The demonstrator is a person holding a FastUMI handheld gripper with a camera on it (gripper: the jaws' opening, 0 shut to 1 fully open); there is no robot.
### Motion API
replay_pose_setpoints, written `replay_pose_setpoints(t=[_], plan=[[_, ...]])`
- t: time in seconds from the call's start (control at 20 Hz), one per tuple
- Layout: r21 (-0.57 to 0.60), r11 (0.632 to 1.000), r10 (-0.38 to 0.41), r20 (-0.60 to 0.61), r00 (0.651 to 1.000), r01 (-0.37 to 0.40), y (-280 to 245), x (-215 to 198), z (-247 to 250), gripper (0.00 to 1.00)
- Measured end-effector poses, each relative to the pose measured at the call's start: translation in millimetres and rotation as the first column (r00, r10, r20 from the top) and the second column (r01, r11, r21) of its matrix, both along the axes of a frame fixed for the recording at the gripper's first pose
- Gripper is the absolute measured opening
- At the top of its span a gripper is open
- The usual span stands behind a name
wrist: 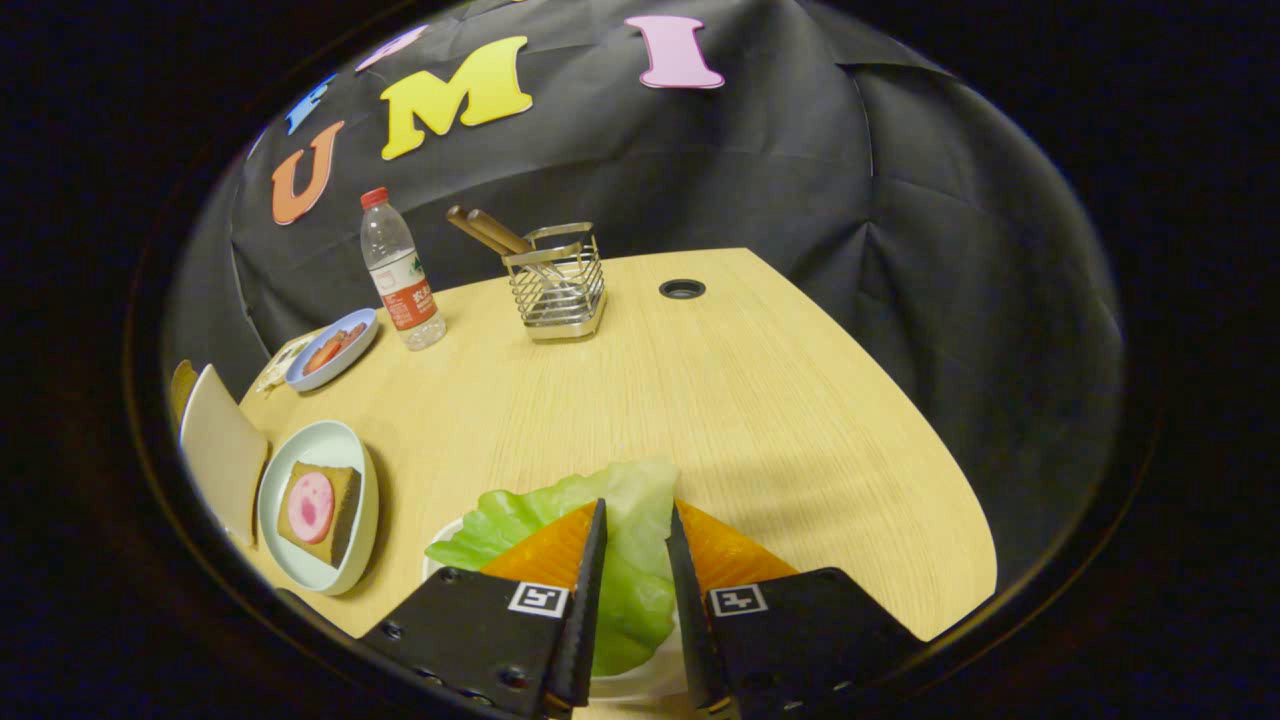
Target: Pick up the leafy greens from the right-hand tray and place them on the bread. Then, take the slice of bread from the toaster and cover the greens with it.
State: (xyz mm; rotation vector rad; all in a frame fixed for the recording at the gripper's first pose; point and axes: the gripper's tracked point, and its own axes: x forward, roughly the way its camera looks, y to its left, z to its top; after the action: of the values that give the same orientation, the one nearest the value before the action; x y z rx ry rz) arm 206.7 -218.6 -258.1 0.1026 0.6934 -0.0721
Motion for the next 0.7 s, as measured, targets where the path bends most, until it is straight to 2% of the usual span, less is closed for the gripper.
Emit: replay_pose_setpoints(t=[0.05, 0.15, 0.2, 0.25, 0.45, 0.7], plan=[[-0.009, 1.0, -0.018, 0.007, 1.0, 0.018, -4.2, 0.2, 1.3, 0.37], [-0.037, 0.999, -0.028, 0.02, 0.999, 0.028, -10.0, -1.6, 3.1, 0.12], [-0.042, 0.999, -0.034, 0.018, 0.999, 0.035, -11.7, -6.2, 4.4, 0.15], [-0.039, 0.999, -0.036, 0.022, 0.999, 0.037, -14.0, -5.3, 3.8, 0.01], [-0.015, 0.999, -0.039, 0.065, 0.997, 0.04, -8.9, -13.4, 23.8, 0.0], [-0.059, 0.998, -0.03, 0.155, 0.987, 0.039, 6.2, -26.8, 70.0, 0.0]])
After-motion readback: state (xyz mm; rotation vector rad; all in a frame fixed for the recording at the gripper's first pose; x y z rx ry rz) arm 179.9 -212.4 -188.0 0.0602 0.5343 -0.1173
